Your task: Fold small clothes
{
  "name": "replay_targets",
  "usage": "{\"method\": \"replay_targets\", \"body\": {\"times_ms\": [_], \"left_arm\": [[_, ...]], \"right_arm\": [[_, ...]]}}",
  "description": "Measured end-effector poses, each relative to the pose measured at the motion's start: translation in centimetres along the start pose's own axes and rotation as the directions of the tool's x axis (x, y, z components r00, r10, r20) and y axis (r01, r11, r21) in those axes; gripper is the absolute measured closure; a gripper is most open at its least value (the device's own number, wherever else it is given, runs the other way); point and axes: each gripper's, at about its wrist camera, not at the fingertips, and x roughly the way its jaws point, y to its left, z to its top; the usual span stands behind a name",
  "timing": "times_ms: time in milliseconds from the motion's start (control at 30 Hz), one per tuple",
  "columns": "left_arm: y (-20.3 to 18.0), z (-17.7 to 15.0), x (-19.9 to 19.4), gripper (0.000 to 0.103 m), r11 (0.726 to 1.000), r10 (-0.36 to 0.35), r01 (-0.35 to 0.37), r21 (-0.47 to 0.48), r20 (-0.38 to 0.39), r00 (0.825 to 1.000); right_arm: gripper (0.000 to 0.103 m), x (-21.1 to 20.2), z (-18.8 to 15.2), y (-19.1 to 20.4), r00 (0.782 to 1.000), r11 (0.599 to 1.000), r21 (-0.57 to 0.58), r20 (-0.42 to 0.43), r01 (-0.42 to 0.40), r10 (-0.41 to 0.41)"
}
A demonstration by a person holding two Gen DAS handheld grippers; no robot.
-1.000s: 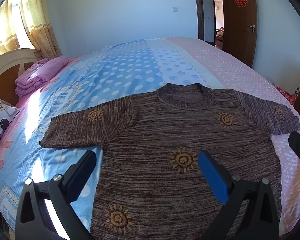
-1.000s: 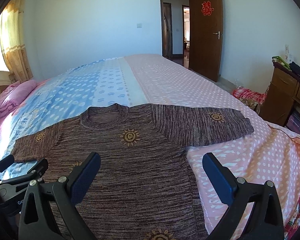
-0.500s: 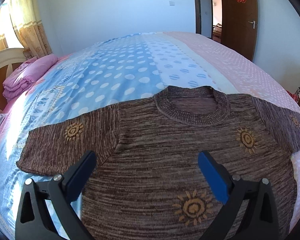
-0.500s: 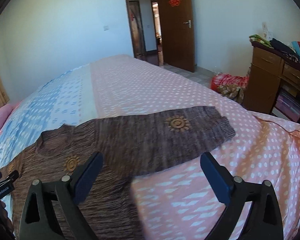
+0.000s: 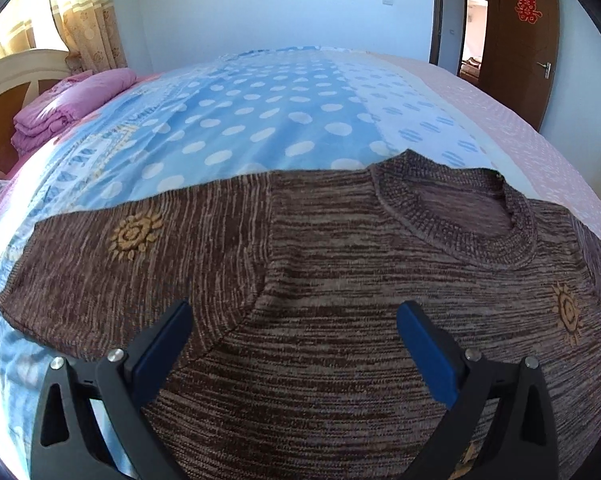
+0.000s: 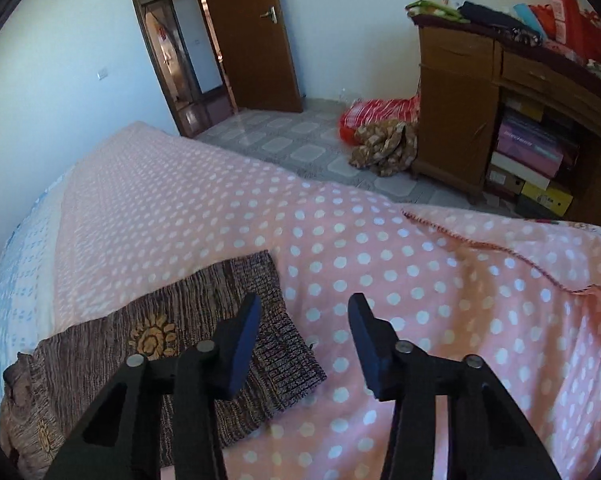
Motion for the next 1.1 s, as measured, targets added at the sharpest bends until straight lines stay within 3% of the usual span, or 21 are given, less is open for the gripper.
{"method": "replay_targets", "body": {"times_ms": [167,300,367,433,467,667,900,1100], "left_arm": [[0.1,-0.2,1.2,0.000,1.000,-0.008,0.008,-0.001,-0.050,0.999],[0.7,-0.2,1.4,0.000,0.998,-0.043,0.041,-0.037,-0.062,0.997],[0.5,-0.3,1.4,0.000,0.999,-0.031,0.029,-0.026,-0.059,0.998],[0.4,-0.3,1.5,0.000,0.999,-0.027,0.026,-0.023,-0.059,0.998],[0.4,-0.3,1.5,0.000,0.999,-0.031,0.030,-0.026,-0.059,0.998],[0.6,-0.3,1.6,0.000,0.998,-0.046,0.044,-0.036,-0.058,0.997],[0.8,-0.3,1.5,0.000,0.997,-0.059,0.057,-0.045,-0.055,0.997],[1.1,-0.4,1.4,0.000,0.995,-0.077,0.074,-0.061,-0.048,0.996]], "right_arm": [[0.058,3.6,-0.7,1.2,0.997,1.000,-0.010,-0.079,-0.002,0.001],[0.059,3.8,-1.0,2.3,0.998,0.996,-0.081,-0.057,0.030,-0.035],[0.069,3.8,-0.9,2.5,0.997,0.994,-0.108,-0.068,0.022,-0.029],[0.090,3.8,-0.6,3.0,0.996,0.989,-0.148,-0.087,0.000,-0.013],[0.094,3.6,-0.6,3.4,0.995,0.986,-0.164,-0.100,-0.007,-0.010],[0.095,0.7,0.2,5.3,0.997,0.990,-0.137,-0.079,-0.014,0.003],[0.096,-6.1,-1.4,13.3,0.991,0.959,-0.249,-0.020,-0.136,0.135],[0.096,-10.4,-5.9,23.1,0.943,0.876,-0.350,-0.090,-0.331,0.321]]}}
